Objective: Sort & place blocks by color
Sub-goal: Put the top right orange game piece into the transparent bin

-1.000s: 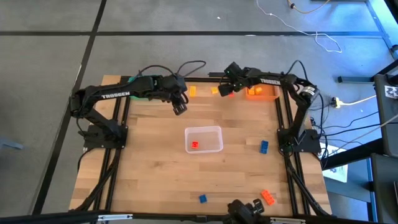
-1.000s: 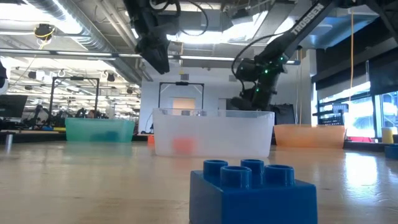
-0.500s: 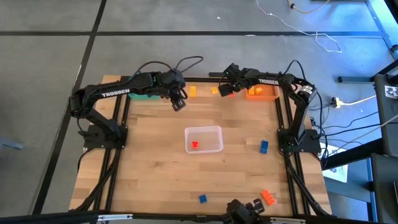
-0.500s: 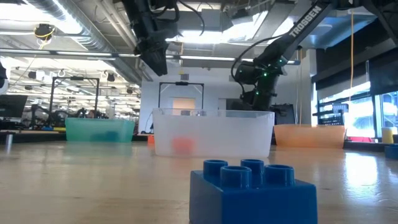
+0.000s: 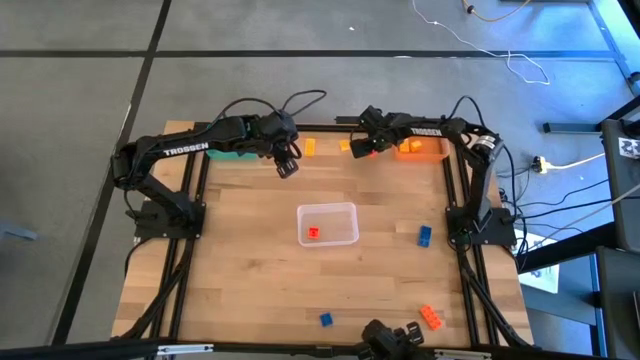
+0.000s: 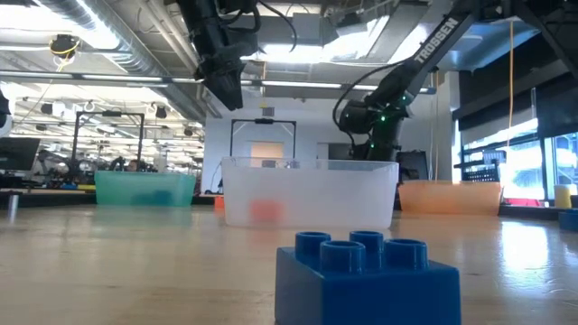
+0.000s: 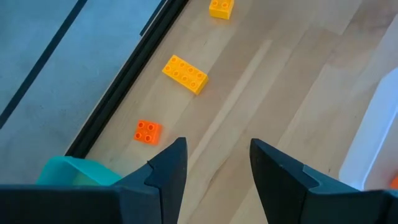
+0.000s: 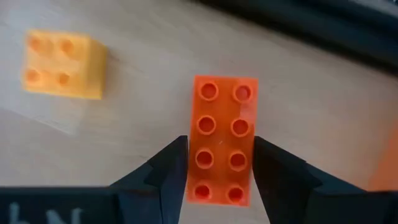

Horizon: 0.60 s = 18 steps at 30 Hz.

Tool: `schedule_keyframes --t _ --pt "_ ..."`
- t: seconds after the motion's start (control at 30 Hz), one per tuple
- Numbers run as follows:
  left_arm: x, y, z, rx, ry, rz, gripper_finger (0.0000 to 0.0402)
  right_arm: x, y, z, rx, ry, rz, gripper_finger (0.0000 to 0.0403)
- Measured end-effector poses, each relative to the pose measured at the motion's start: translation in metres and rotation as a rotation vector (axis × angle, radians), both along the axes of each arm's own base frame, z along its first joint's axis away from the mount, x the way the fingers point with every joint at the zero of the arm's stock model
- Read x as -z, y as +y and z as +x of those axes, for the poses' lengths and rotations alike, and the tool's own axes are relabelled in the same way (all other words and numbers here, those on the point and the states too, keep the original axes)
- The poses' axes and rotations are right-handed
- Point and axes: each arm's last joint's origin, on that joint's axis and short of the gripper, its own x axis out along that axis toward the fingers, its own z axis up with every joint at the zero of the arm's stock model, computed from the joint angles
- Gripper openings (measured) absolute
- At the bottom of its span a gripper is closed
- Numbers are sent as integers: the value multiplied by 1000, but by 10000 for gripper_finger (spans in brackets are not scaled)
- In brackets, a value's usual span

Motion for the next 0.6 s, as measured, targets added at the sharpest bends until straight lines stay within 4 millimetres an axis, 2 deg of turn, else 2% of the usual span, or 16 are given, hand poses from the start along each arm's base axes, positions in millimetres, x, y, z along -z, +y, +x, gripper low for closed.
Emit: schedule_keyframes --t 0.27,0.4,0.6 --pt "0 0 0 0 0 0 165 11 -1 1 -35 36 23 169" --pt "0 0 0 1 0 0 165 9 1 2 -85 41 16 140" --pt "0 0 0 1 4 -1 165 2 -1 5 -173 62 11 140"
